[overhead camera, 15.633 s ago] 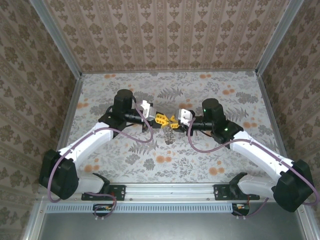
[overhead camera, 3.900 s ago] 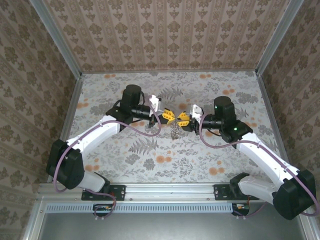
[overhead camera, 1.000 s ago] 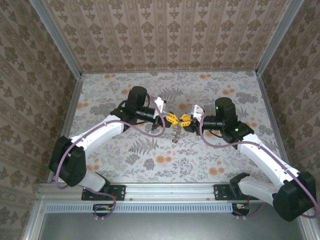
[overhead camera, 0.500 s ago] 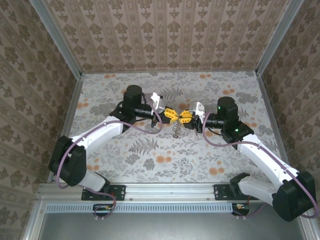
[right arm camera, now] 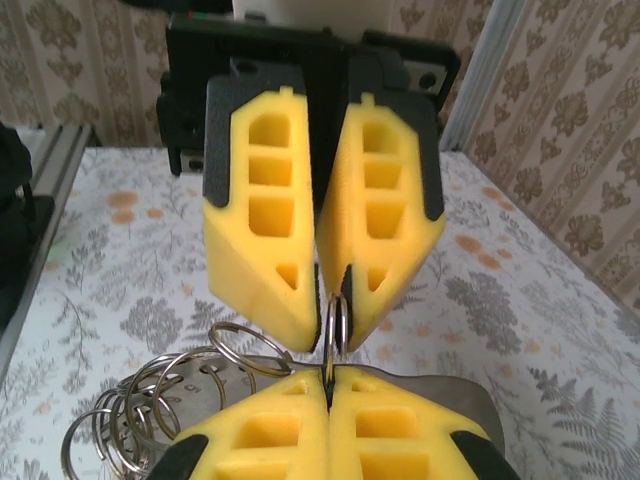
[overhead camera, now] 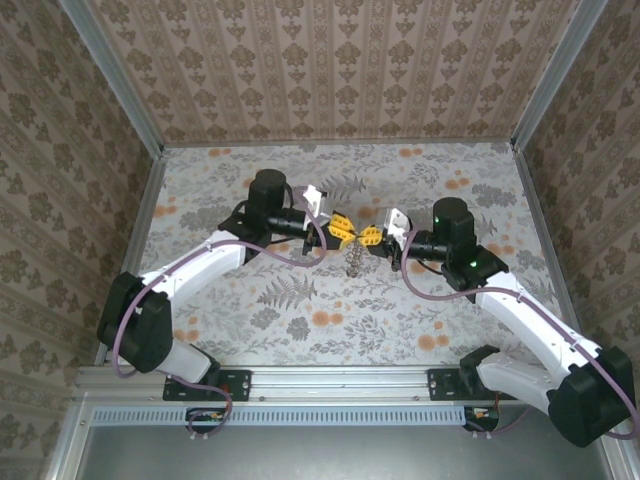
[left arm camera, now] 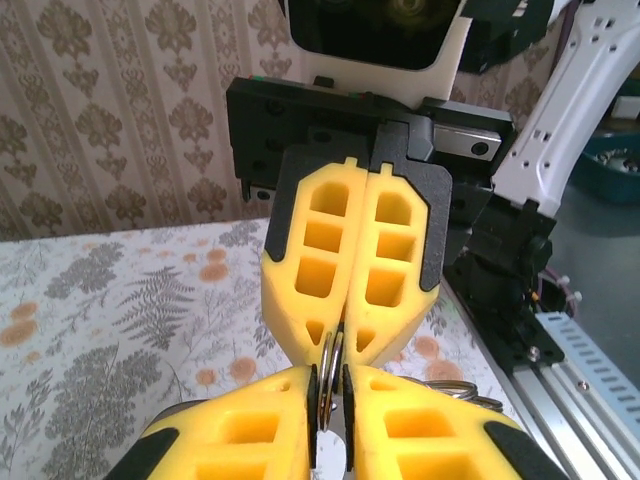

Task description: Put the keys on the keyring

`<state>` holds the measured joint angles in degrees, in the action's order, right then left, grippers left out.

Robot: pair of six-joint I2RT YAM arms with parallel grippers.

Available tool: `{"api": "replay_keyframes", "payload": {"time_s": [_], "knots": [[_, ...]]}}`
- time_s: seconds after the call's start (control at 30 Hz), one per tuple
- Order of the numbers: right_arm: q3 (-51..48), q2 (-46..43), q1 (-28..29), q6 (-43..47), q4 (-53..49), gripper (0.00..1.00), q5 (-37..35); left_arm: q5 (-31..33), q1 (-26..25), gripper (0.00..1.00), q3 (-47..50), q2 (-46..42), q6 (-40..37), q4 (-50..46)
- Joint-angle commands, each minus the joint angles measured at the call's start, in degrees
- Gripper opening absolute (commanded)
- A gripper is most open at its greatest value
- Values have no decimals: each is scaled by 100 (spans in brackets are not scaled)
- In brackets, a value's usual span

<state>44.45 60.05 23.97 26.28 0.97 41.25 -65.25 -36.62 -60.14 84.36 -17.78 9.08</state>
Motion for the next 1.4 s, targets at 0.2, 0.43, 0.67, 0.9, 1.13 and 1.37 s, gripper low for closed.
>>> {"api": "replay_keyframes", "payload": {"time_s": [0.2, 0.43, 0.67, 0.9, 1.13, 1.37], "knots": [[214, -170, 73, 436, -415, 0, -316, 64, -63, 18, -319, -89, -883, -1216], [313, -126, 81, 576, -649, 0, -225, 232, -107, 18, -406, -77, -1174, -1602], [371, -64, 116, 564, -685, 0, -142, 355, -168, 17, -417, -45, -1172, -1480], [398, -29, 145, 563, -702, 0, -152, 252, -211, 1, -446, 10, -1252, -1489], [51, -155, -87, -380, 289, 12, 372, -235, -156, 0, -67, -138, -476, -30], [-185, -186, -131, -754, 732, 26, 536, -440, -89, 0, 79, -174, -37, 738]]}}
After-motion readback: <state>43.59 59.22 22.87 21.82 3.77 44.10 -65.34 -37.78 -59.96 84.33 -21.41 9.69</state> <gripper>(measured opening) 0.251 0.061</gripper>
